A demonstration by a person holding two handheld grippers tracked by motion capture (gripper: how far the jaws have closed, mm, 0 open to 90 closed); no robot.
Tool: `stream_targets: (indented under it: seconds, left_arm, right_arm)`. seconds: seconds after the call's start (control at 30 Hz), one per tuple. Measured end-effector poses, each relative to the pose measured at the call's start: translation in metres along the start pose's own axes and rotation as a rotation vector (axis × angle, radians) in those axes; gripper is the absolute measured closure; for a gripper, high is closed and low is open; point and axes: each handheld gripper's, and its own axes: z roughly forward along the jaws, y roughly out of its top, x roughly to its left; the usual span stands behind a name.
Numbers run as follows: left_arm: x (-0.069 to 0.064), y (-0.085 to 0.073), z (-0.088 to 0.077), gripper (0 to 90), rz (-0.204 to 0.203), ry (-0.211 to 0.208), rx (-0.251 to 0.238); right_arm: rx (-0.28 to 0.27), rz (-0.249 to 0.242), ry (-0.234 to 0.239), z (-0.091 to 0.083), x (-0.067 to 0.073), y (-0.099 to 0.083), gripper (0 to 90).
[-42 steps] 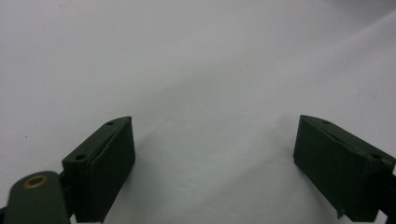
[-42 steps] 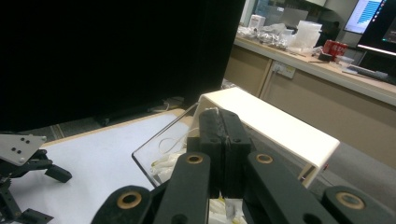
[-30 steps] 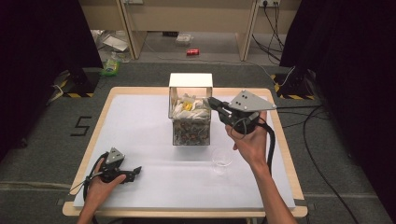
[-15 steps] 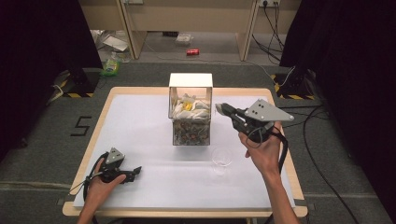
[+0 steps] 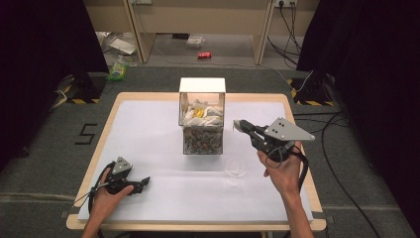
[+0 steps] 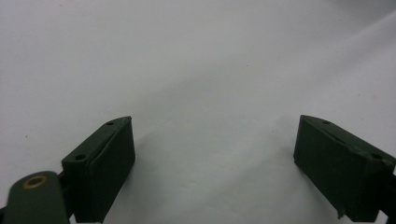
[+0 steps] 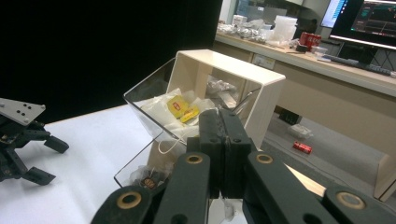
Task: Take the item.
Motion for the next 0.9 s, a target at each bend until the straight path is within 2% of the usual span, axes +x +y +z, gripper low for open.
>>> stream_targets:
  seconds: [0.6,0.9]
  left_arm:
    - [0.000,0.000,0.000,12.1,0.000,-0.002,-0.001]
    - [0.000,0.000,0.000,12.3,0.001,-0.003,-0.002]
  right_arm:
    - [0.021,0.015,-0.004,-0.002,-0.001,-0.015,89.8]
    - [0.041,0.028,0.015,-0.006,0.003,-0.027,89.7]
